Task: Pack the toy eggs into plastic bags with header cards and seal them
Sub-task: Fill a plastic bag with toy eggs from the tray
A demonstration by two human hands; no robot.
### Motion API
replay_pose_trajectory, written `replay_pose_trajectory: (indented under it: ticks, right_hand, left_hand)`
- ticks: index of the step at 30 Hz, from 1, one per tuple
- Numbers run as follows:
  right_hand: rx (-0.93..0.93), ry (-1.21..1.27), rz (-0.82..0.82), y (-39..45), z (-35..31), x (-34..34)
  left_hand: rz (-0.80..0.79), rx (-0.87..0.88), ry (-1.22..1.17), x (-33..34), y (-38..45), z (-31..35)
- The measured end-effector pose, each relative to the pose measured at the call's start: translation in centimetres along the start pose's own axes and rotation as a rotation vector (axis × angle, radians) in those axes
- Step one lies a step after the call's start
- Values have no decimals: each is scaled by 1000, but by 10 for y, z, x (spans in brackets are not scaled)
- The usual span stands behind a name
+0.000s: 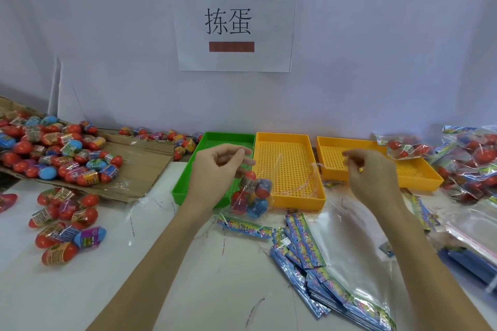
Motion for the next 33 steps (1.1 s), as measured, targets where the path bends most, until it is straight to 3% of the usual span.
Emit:
replay_pose_trajectory:
  ticks: [4,8,13,17,20,22,25,28,33]
  right_hand:
    - [-207,63,-68,-11,-31,8]
    - [-271,217,-60,-22,-53,7]
    - [-260,270,-75,-25,-60,14]
    - [-115,566,-81,-16,-45,12]
    - [-74,421,-139,-11,-30,13]
    - [16,715,-158,-9,-20,15]
    - [181,1205,-318,-10,-20,20]
    - [131,1152,-467,-14,-28,25]
    - [74,986,-426,-23,-50,23]
  left_hand:
    - [-17,-4,-89,1,-2,2]
    - [-26,4,-118,2,-2,3]
    - [-32,-3,-149,4,-5,4]
    - [-37,12,-123,5,-4,3]
    - [-41,11,-129,5,-4,2]
    - [-49,11,-117,6,-4,1]
    - [-52,12,-101,7,-4,0]
    - [-47,17,-90,8,-4,0]
    - [-52,4,-147,9,-5,-1]
Point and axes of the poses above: each hand's wrist, its own y-axis towards the middle knuckle, its own x-axis out of the palm, z = x × y, the point moved 4 cm from there along y, towards the middle knuckle, and after that the axes turned 5 degrees about -y, right-handed, at the moved point
